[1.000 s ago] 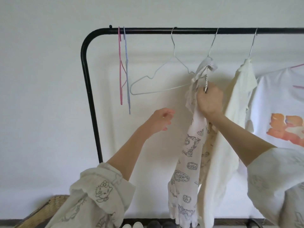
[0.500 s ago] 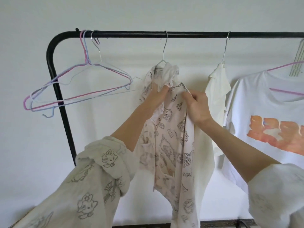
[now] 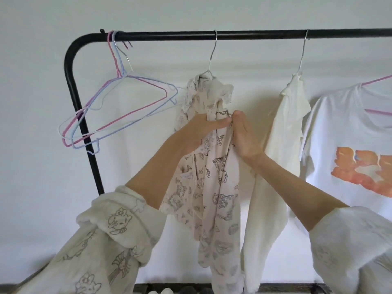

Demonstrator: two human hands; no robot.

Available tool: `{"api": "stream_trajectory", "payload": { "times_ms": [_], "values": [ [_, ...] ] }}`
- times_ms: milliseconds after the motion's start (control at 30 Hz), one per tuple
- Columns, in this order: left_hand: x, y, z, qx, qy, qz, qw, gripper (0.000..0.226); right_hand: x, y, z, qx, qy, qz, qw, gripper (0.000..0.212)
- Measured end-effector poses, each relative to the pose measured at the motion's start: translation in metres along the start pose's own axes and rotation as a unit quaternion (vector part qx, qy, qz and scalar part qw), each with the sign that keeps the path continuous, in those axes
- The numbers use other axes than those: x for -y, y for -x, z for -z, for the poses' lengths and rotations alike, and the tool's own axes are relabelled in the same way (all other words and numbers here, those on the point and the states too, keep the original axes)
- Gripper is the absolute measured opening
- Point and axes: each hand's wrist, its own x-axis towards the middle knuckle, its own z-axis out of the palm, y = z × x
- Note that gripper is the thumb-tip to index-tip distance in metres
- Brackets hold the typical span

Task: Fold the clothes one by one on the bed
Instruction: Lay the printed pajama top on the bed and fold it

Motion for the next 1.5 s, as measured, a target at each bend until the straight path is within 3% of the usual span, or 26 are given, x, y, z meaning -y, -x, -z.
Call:
{"api": "stream_trajectory", "payload": {
  "times_ms": [67, 167, 300, 400, 567, 700, 767, 867, 933, 1100, 1233, 1333, 1400, 1500],
  "values": [
    [0.001, 0.004, 0.004, -0.003, -0.002, 0.008, 1.000, 0.052, 0.002, 0.000, -0.002, 0.016, -0.034, -0.015, 0.999, 0.035],
    [0.002, 0.009, 0.010, 0.010, -0.009, 0.028, 1.000, 0.061, 0.006, -0.003, -0.001, 0.066, -0.090, -0.065, 0.992, 0.037],
    [-0.008, 0.025, 0.011, 0.050, -0.014, 0.006, 0.999, 0.037, 0.012, -0.014, 0.009, 0.165, -0.196, -0.137, 0.957, 0.032],
    [-0.011, 0.033, 0.012, 0.043, -0.001, 0.011, 0.999, 0.044, 0.019, -0.019, 0.012, 0.218, -0.227, -0.178, 0.932, 0.028],
    [-0.014, 0.041, 0.017, -0.003, -0.090, 0.042, 0.995, 0.057, 0.030, -0.028, 0.009, 0.193, -0.243, -0.182, 0.933, 0.022],
    [-0.011, 0.043, 0.018, -0.085, -0.128, 0.022, 0.988, 0.029, 0.038, -0.032, 0.000, 0.186, -0.218, -0.184, 0.940, 0.006],
    [-0.009, 0.044, 0.014, -0.117, -0.161, 0.002, 0.980, 0.028, 0.038, -0.033, -0.007, 0.176, -0.214, -0.182, 0.943, 0.005],
    [-0.006, 0.049, 0.008, -0.162, -0.326, -0.028, 0.931, 0.040, 0.037, -0.035, -0.011, 0.179, -0.227, -0.181, 0.940, 0.010],
    [-0.005, 0.055, 0.006, -0.181, -0.407, -0.050, 0.894, 0.036, 0.035, -0.037, -0.014, 0.194, -0.226, -0.161, 0.941, 0.015],
    [-0.002, 0.067, 0.012, -0.154, -0.422, -0.064, 0.891, 0.024, 0.028, -0.037, -0.020, 0.191, -0.253, -0.160, 0.935, 0.028],
    [-0.001, 0.065, 0.016, -0.130, -0.482, -0.053, 0.865, 0.029, 0.018, -0.033, -0.024, 0.173, -0.379, -0.205, 0.886, 0.025],
    [0.004, 0.062, 0.018, -0.131, -0.490, -0.051, 0.861, 0.032, 0.011, -0.032, -0.026, 0.152, -0.423, -0.258, 0.855, 0.044],
    [0.007, 0.062, 0.015, -0.118, -0.476, -0.050, 0.870, 0.032, 0.010, -0.033, -0.029, 0.150, -0.405, -0.246, 0.868, 0.050],
    [0.011, 0.060, 0.011, -0.134, -0.418, -0.075, 0.896, 0.029, 0.009, -0.035, -0.030, 0.144, -0.302, -0.220, 0.916, 0.035]
  ]
}}
